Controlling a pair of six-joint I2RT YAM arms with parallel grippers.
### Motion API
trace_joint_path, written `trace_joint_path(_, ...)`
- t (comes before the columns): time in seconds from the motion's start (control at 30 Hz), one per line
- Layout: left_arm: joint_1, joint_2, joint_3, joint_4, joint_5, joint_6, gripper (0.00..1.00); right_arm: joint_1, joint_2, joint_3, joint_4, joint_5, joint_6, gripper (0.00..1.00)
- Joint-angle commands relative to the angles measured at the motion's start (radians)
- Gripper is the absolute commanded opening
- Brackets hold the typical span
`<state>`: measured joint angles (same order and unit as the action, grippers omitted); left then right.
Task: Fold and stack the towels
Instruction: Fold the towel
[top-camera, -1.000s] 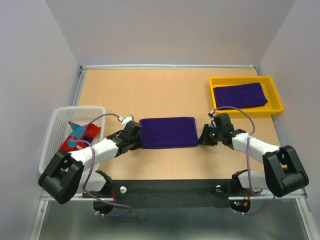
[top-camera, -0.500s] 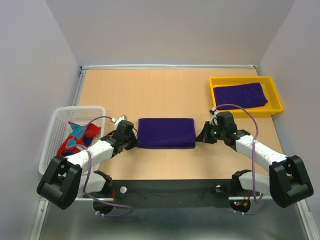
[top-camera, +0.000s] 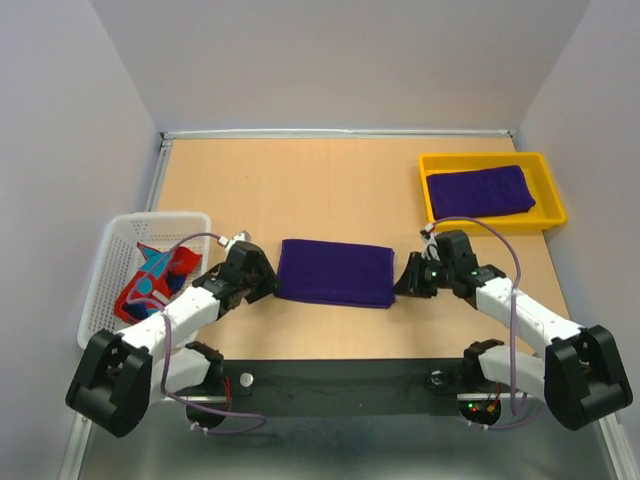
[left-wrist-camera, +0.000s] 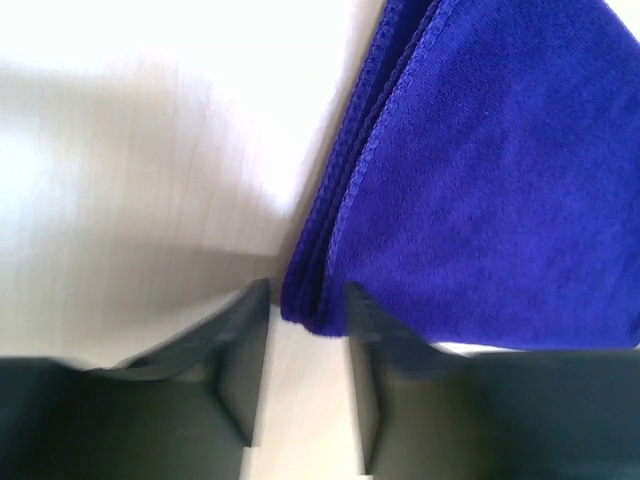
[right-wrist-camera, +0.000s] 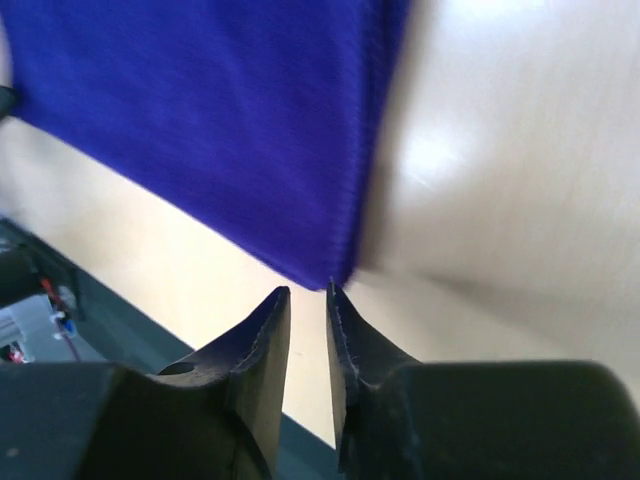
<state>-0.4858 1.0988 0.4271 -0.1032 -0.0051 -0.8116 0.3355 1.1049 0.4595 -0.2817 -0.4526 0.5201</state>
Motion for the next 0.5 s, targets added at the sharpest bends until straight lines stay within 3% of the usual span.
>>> trace_joint_path(0.0,0.007,-0.100,0.076,-0.110,-0.048,0.035,0.58,0.000,-0.040,0.117,-0.008,-0.038,-0.011,0.29)
trace_joint_path(0.07,0.006,-0.140,0.131,-0.177,-0.076,0.052,0.64,0.000,-0.033,0.157,-0.007,-0.041,-0.014,0.29)
trace_joint_path(0.17,-0.028,-0.165,0.209,-0.237,-0.110,0.061,0.65,0.000,0.001,0.192,-0.005,-0.035,-0.031,0.29)
trace_joint_path(0.33,-0.193,-0.073,0.350,-0.213,-0.144,0.040,0.55,0.000,0.072,0.182,0.062,-0.037,-0.025,0.28)
trace_joint_path(0.47,-0.289,0.075,0.377,-0.133,-0.138,0.029,0.48,0.000,0.114,0.122,0.121,-0.061,-0.006,0.27)
